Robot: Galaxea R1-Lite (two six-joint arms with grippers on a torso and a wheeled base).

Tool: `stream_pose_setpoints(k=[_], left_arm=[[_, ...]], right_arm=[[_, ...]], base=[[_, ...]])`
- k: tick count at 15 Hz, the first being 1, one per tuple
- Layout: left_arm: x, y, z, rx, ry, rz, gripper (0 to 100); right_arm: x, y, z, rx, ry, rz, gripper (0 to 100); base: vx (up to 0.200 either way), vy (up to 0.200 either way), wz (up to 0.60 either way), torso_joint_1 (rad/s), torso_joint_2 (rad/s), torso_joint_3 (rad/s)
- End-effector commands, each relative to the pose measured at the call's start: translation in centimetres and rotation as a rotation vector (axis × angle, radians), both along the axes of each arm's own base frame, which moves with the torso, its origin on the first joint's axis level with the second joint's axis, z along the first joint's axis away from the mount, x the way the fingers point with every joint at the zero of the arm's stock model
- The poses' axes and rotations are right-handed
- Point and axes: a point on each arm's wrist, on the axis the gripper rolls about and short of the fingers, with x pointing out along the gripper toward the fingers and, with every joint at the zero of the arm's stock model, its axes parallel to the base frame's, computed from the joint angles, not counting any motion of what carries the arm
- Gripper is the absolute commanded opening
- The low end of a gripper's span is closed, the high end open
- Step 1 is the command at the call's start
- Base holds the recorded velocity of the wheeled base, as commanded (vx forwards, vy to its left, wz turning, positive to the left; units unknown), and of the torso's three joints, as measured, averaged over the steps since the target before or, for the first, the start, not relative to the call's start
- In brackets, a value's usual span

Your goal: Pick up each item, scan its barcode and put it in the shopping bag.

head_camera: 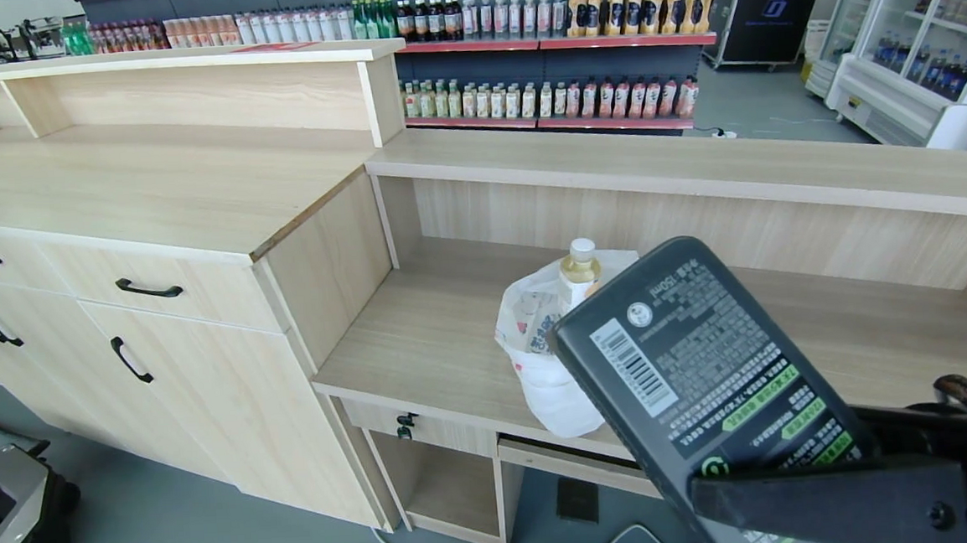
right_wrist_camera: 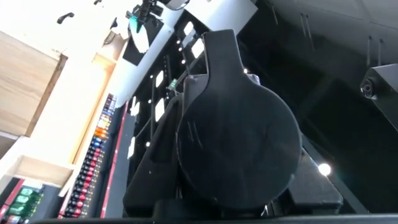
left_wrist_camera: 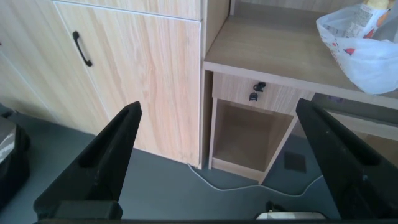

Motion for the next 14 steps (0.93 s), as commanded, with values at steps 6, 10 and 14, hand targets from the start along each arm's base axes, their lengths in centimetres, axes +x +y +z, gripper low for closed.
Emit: stream_pose_setpoints(k=[6, 10, 14], left_arm=[[0.0, 0.0, 0.0, 0.000, -0.001, 0.002, 100], [0.0, 0.0, 0.0, 0.000, -0.001, 0.001, 100], [0.0, 0.0, 0.0, 0.000, -0.001, 0.001, 100]], right_arm=[[-0.1, -0.8, 0.2, -0.014, 0.004, 0.000, 0], [2.3, -3.1, 0.3, 0.045, 0.295, -0.275, 0], [4.5, -13.2, -0.1, 0.558, 0.874, -0.864, 0]], base=[[0.000, 0.000, 0.00, 0.000, 0.00, 0.000], [0.000, 0.000, 0.00, 0.000, 0.00, 0.000], [0.000, 0.000, 0.00, 0.000, 0.00, 0.000]])
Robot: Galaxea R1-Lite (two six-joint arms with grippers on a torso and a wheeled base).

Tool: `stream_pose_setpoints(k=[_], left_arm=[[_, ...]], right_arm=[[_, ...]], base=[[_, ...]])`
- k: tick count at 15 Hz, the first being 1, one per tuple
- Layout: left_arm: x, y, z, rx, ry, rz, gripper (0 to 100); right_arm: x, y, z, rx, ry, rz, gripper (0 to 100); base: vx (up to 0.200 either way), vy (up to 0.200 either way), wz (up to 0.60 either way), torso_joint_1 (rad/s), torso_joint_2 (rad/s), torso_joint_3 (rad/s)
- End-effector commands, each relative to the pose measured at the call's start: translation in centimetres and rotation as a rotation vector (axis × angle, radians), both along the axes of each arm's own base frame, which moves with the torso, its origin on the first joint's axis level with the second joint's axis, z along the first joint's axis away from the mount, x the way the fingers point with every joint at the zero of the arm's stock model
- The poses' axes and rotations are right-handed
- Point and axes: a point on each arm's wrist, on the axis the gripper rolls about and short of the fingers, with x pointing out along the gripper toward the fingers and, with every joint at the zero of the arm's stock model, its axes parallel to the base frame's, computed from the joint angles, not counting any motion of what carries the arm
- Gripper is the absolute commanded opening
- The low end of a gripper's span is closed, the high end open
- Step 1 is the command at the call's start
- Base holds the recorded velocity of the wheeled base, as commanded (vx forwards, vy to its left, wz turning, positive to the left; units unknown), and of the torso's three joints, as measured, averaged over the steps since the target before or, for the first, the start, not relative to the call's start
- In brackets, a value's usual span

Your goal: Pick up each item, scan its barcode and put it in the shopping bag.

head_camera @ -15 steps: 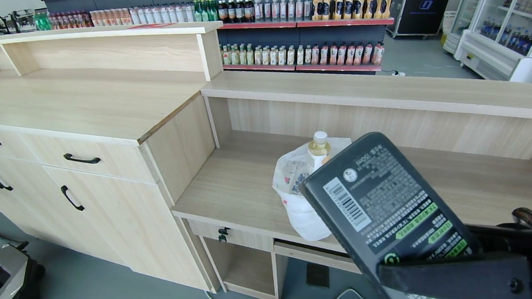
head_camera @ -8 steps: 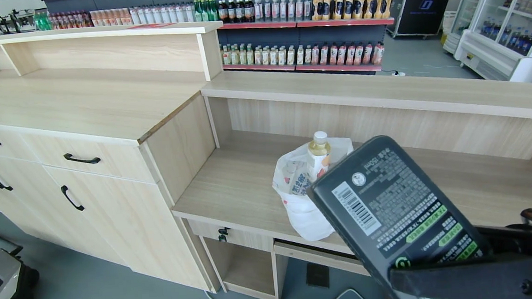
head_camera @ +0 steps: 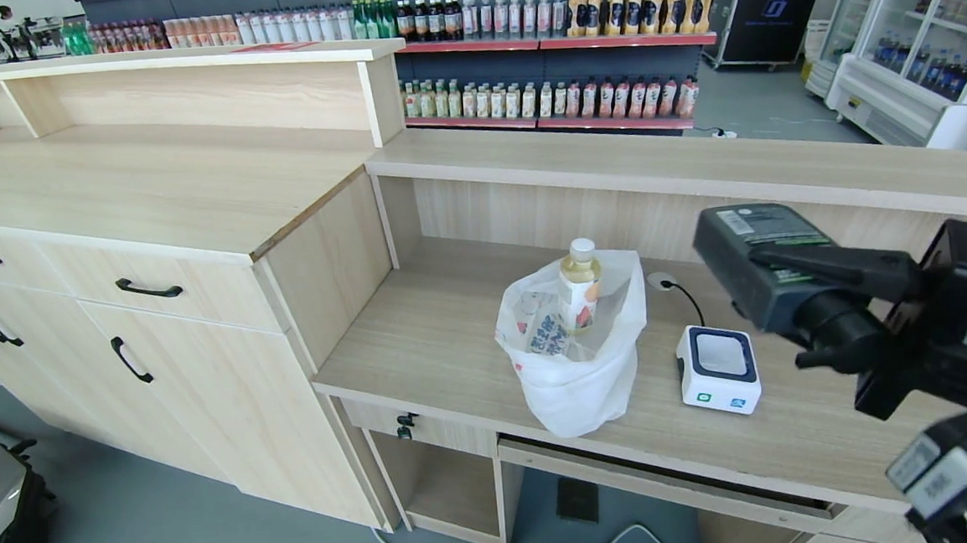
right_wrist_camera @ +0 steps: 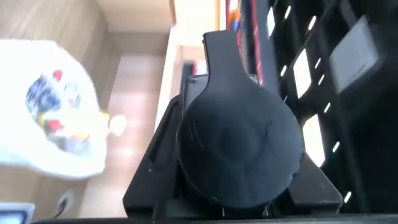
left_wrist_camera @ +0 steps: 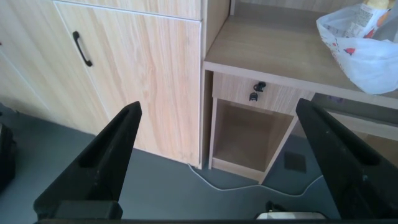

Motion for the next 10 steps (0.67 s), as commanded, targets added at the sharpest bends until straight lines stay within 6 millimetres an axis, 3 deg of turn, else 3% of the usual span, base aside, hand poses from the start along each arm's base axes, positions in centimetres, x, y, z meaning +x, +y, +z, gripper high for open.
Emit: stream_pose_setpoints(k=[1, 3, 8, 10], left_arm=[[0.0, 0.0, 0.0, 0.000, -0.001, 0.000, 100], [0.0, 0.0, 0.0, 0.000, -0.001, 0.002, 100], [0.0, 0.0, 0.0, 0.000, -0.001, 0.000, 100], [0.0, 0.0, 0.0, 0.000, -0.001, 0.000, 100]], right_arm=[[0.0, -8.4, -0.5, 0.246, 0.198, -0.401, 0], [-0.4, -10.5, -0.7, 0.335, 0.299, -0.414, 0], [-1.4, -10.6, -1.7, 0.620, 0.575, -0.435, 0], [-1.7, -10.5, -1.5, 0.721, 0.604, -0.491, 0]], base=[[0.000, 0.000, 0.00, 0.000, 0.00, 0.000], [0.000, 0.000, 0.00, 0.000, 0.00, 0.000], [0.000, 0.000, 0.00, 0.000, 0.00, 0.000], [0.000, 0.000, 0.60, 0.002, 0.00, 0.002]])
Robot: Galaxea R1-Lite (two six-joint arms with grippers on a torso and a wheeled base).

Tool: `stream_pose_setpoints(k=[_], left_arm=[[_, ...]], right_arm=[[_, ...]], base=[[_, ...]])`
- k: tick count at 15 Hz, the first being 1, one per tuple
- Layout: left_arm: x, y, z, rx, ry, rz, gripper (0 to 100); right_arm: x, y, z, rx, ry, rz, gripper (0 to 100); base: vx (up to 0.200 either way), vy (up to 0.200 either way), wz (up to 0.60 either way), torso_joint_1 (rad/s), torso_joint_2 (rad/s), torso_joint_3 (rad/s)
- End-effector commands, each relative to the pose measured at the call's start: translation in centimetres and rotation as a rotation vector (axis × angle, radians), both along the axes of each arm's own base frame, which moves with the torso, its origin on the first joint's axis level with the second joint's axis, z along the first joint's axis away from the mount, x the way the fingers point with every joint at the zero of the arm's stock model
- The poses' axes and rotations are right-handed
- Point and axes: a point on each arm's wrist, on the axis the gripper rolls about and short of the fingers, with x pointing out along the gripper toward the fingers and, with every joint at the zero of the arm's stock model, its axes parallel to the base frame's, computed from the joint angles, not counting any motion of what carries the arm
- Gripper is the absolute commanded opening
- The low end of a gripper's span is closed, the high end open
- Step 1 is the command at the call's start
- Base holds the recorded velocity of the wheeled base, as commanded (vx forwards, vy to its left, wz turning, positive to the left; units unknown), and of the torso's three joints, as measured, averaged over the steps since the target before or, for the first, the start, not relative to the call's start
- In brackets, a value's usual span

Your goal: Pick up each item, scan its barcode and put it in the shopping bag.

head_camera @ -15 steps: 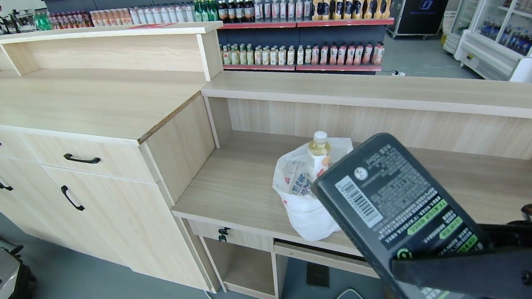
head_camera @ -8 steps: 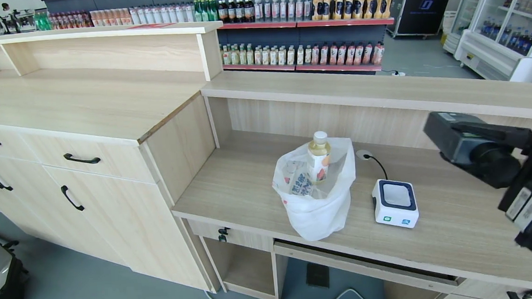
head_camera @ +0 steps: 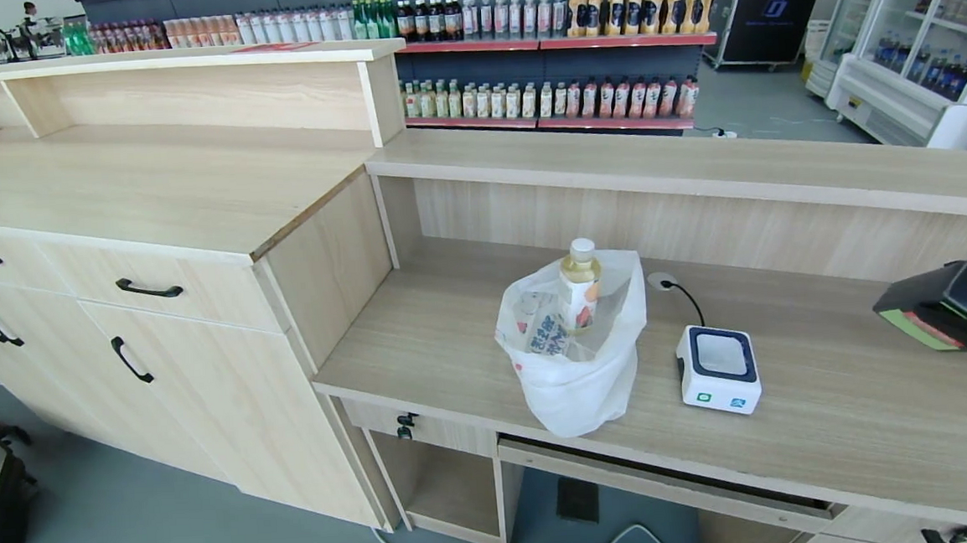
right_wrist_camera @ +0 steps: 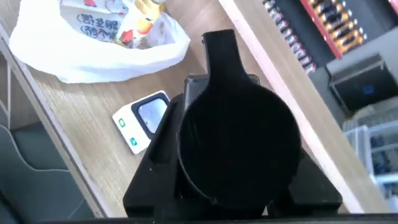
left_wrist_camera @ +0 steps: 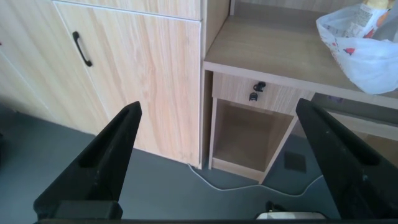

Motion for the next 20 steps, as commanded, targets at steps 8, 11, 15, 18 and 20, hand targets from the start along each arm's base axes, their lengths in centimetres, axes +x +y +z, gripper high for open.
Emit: stream_pose_setpoints(k=[8, 11, 15, 18, 20], left_arm=[[0.0, 0.0, 0.0, 0.000, -0.001, 0.001, 100], [0.0, 0.0, 0.0, 0.000, -0.002, 0.001, 100], [0.0, 0.0, 0.0, 0.000, -0.001, 0.001, 100], [0.0, 0.0, 0.0, 0.000, -0.001, 0.001, 100], [0.0, 0.0, 0.0, 0.000, -0.002, 0.001, 100]], right_arm=[[5.6, -1.6, -2.8, 0.938, 0.416, -0.403, 0], [8.3, -3.9, -3.7, 1.115, 0.457, -0.507, 0], [12.0, -6.0, -5.1, 1.164, 0.490, -0.565, 0], [13.7, -5.6, -6.0, 1.158, 0.519, -0.494, 0], [14.5, -5.7, -7.1, 1.155, 0.536, -0.473, 0]], base=[[0.000, 0.000, 0.22, 0.000, 0.00, 0.001], [0.000, 0.000, 0.00, 0.000, 0.00, 0.000], [0.000, 0.000, 0.00, 0.000, 0.00, 0.000], [0.000, 0.000, 0.00, 0.000, 0.00, 0.000], [0.000, 0.000, 0.00, 0.000, 0.00, 0.000]])
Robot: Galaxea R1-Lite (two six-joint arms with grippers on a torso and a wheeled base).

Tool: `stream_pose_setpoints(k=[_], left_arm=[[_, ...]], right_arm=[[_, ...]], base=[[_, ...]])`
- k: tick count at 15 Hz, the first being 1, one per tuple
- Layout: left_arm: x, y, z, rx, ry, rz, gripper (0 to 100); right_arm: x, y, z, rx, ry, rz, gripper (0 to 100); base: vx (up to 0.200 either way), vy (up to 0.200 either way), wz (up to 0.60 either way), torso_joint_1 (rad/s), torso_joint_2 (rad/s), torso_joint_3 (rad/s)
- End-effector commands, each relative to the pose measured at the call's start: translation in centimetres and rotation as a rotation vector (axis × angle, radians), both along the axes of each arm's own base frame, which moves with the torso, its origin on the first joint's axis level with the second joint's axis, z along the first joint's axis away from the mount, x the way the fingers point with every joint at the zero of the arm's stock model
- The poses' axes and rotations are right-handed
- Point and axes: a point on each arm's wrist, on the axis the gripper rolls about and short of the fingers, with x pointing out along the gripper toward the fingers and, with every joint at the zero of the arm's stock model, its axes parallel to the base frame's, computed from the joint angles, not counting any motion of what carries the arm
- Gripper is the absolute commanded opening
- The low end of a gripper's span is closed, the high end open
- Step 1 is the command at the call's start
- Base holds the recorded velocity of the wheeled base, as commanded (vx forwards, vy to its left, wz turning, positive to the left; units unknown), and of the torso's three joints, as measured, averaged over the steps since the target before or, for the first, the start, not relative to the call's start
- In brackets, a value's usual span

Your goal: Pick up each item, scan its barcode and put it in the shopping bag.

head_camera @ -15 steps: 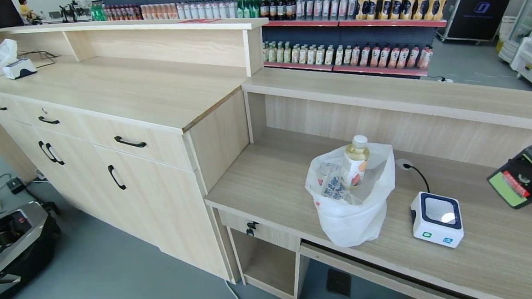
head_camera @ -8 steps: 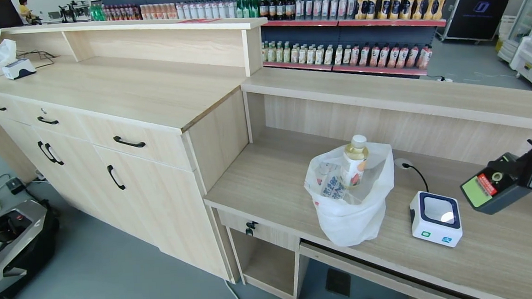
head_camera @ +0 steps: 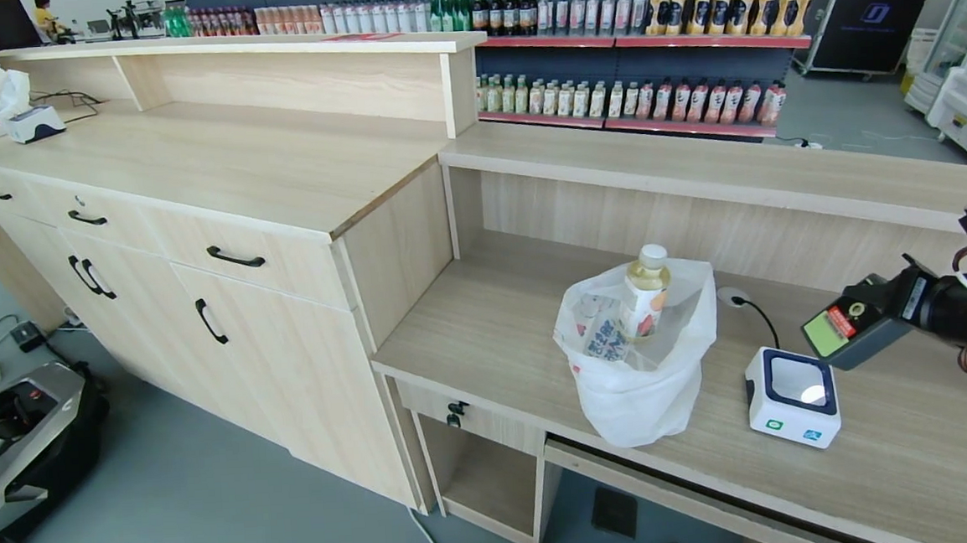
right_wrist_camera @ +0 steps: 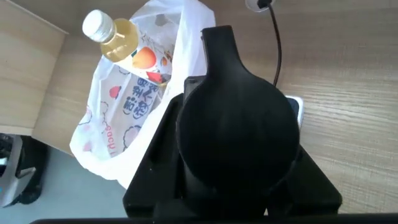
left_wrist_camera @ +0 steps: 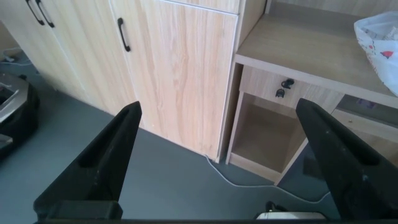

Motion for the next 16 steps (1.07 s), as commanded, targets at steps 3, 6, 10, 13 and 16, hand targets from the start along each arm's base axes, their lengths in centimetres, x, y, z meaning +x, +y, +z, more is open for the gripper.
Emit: stream_pose_setpoints(k=[3, 6, 10, 13, 16], left_arm=[[0.0, 0.0, 0.0, 0.000, 0.000, 0.000, 100], [0.0, 0.0, 0.0, 0.000, 0.000, 0.000, 100], [0.0, 0.0, 0.0, 0.000, 0.000, 0.000, 100], [0.0, 0.0, 0.0, 0.000, 0.000, 0.000, 100], [0.0, 0.0, 0.0, 0.000, 0.000, 0.000, 100]], right_arm=[[1.9, -0.4, -3.1, 0.000, 0.058, 0.019, 0], [2.4, -0.5, -3.6, -0.004, 0.042, 0.023, 0], [2.8, -0.2, -4.5, 0.011, 0.058, 0.068, 0], [3.2, -0.3, -5.2, -0.031, 0.072, 0.085, 0], [3.2, -0.3, -5.2, -0.039, 0.069, 0.091, 0]], base=[[0.000, 0.000, 0.00, 0.000, 0.00, 0.000], [0.000, 0.000, 0.00, 0.000, 0.00, 0.000], [0.000, 0.000, 0.00, 0.000, 0.00, 0.000], [0.000, 0.000, 0.00, 0.000, 0.00, 0.000], [0.000, 0.000, 0.00, 0.000, 0.00, 0.000]])
